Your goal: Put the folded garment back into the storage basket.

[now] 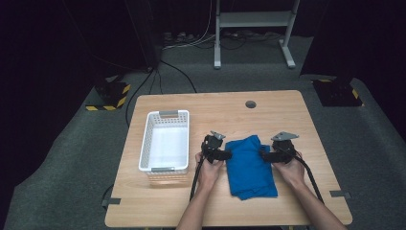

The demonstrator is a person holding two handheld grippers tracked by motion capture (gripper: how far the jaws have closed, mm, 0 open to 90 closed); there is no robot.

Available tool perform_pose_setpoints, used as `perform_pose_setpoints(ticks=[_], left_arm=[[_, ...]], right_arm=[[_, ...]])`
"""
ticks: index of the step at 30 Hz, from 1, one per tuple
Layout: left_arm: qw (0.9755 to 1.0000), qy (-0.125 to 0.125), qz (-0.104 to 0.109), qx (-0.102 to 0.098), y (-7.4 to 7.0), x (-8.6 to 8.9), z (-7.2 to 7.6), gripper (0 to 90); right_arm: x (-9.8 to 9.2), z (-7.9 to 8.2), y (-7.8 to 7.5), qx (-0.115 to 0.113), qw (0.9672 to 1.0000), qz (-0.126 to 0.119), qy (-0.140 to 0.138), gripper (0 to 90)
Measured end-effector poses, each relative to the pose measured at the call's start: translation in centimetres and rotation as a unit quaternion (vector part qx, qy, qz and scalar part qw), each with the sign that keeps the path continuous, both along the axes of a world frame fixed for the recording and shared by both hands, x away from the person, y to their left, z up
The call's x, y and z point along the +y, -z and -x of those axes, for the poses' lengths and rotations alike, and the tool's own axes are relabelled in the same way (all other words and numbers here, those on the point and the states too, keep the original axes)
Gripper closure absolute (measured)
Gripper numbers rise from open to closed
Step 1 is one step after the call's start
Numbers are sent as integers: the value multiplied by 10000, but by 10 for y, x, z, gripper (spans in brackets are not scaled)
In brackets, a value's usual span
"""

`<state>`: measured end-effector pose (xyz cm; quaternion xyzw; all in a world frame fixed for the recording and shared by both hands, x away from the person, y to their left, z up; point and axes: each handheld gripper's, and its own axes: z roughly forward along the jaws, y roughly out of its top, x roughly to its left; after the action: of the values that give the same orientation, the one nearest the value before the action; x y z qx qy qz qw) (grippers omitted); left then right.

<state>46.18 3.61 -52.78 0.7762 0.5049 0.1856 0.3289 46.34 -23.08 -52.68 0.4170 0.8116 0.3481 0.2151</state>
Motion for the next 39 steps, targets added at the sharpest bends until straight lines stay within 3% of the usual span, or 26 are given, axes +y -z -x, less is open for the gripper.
perform_pose_setpoints(ticks=[3, 6, 8, 12, 15, 20, 22, 24, 27, 32, 36, 39], left_arm=[[9999, -38, 26, -118, -3, -1, -4, 240], [9999, -22, -123, 17, 0, -3, -7, 237], [9999, 16, -76, 73, 2, -3, -3, 275], [9991, 115, -405, -92, -1, -10, 13, 342], [9996, 79, -256, -35, 0, -8, 12, 310], [9998, -63, 187, -99, -2, -5, -4, 224], [9998, -103, 138, -52, -1, -7, -10, 220], [9999, -88, -18, 46, 3, -8, -12, 224], [9999, -114, 6, 45, 4, -6, -6, 246], [9997, -184, -60, 128, 1, -2, 1, 268], [9997, -220, 118, -29, -2, -1, -5, 223], [9996, -237, 127, -22, 0, -5, -12, 216]], right_arm=[[4, -2, -4, -125, 9998, -118, 46, 185], [9, -9, 1, 48, 9999, 82, 111, 181], [12, -8, 4, 43, 9998, 192, 40, 180], [13, 1, 4, -84, 9993, 326, -146, 180], [14, 1, 2, -53, 9991, 346, -241, 178], [15, -9, -2, 2, 10000, -82, -25, 179], [15, -14, 0, 48, 9997, -206, 115, 179], [13, -18, 5, 188, 9994, -148, 238, 176], [5, -19, 8, 367, 9988, -193, 269, 159], [-1, -11, -2, 124, 9998, 39, 127, 169], [1, -14, -10, -20, 9994, -283, 184, 177], [11, -23, -9, 74, 9994, -253, 207, 178]])
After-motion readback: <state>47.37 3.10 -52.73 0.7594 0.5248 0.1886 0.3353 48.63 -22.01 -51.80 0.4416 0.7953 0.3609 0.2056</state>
